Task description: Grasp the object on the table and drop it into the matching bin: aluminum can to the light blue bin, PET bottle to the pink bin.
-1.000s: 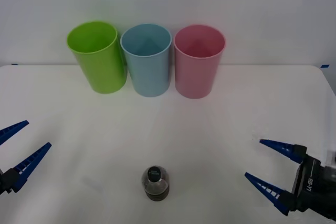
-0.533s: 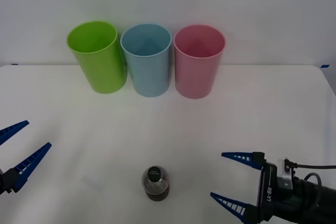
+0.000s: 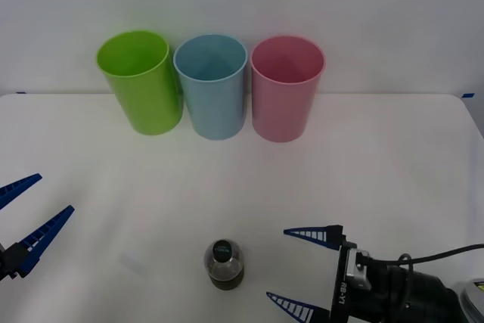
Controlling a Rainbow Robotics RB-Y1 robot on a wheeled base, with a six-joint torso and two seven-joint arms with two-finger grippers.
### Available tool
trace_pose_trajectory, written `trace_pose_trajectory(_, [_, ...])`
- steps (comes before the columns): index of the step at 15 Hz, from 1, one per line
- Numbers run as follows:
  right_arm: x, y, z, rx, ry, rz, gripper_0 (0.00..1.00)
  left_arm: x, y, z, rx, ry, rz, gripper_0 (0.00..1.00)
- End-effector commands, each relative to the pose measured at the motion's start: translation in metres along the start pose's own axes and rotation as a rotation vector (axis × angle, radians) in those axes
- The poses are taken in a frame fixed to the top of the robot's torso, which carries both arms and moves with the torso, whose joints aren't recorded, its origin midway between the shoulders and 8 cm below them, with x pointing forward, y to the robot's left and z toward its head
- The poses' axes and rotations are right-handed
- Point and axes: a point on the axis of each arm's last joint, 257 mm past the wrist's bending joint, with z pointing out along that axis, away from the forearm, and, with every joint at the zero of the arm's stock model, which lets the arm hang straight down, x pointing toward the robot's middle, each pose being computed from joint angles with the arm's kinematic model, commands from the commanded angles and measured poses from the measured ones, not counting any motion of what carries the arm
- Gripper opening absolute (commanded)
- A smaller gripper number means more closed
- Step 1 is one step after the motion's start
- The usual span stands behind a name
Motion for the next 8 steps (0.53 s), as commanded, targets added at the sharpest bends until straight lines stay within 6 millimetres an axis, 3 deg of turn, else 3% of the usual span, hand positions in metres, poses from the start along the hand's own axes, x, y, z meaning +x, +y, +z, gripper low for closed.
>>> trace_pose_trajectory(1, [0.009,0.005,0.016,0.015,0.020,0.002,1.00,0.000,0.000,0.000,0.000,0.000,0.000,1.00])
trace_pose_trajectory(5, [0.030,0.011,0.040,-0.022,0.034,0.036,1.00,0.000,0.000,0.000,0.000,0.000,0.000,1.00])
trace_pose_trajectory(8, [0.035,0.010,0.057,-0.016,0.041,0.031,1.00,0.000,0.000,0.000,0.000,0.000,0.000,1.00])
